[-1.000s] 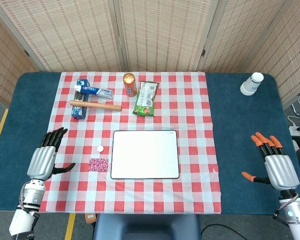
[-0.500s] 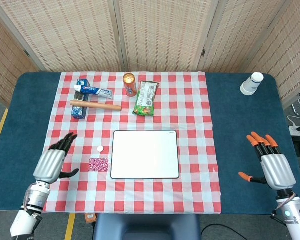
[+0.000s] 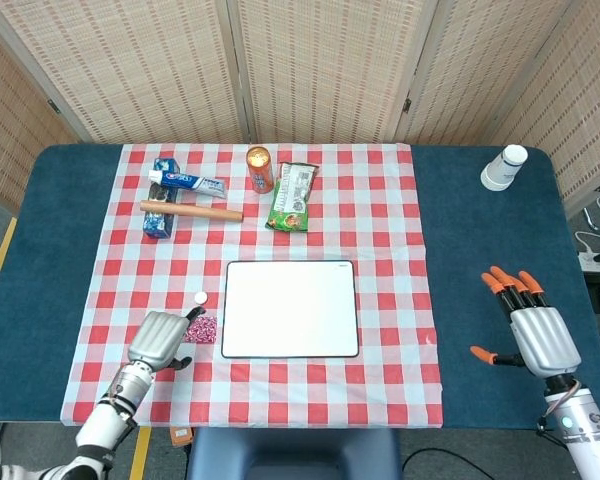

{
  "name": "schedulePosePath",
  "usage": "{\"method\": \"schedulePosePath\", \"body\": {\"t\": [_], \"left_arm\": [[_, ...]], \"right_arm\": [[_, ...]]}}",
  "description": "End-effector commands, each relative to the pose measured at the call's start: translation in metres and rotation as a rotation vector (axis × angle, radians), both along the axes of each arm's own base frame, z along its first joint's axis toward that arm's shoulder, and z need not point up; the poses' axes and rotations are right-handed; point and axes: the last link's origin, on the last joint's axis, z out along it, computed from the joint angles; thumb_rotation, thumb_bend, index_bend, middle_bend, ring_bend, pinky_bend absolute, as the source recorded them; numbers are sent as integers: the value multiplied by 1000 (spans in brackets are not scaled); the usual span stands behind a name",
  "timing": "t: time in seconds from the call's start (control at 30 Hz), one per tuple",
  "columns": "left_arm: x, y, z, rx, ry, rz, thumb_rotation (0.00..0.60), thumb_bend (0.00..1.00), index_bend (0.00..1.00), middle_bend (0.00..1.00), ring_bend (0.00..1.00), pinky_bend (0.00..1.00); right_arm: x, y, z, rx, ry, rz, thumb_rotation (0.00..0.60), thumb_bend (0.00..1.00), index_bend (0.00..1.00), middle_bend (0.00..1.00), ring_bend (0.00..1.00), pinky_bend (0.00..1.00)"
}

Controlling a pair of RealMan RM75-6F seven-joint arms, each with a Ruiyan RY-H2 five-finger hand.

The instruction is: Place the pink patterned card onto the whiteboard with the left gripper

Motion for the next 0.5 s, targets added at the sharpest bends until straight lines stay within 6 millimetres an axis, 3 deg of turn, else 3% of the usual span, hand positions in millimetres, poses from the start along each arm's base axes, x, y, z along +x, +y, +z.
{"method": "schedulePosePath", "body": {"t": [0.03, 0.27, 0.5], "left_arm": [[1, 15, -17, 110, 42, 25, 600, 223, 167, 999, 1000, 1000], [-12, 19, -28, 110, 51, 86, 600, 223, 179, 1000, 1000, 1000], [-15, 18, -24, 37, 90, 126, 600, 224, 198, 999, 1000, 1000]], "right_arm": [[0, -1, 0, 4, 2, -2, 456, 0, 0, 0, 0, 0], [0, -2, -2, 8, 7, -1, 457, 0, 0, 0, 0, 0], [1, -2, -2, 13, 8, -1, 457, 0, 0, 0, 0, 0]]}}
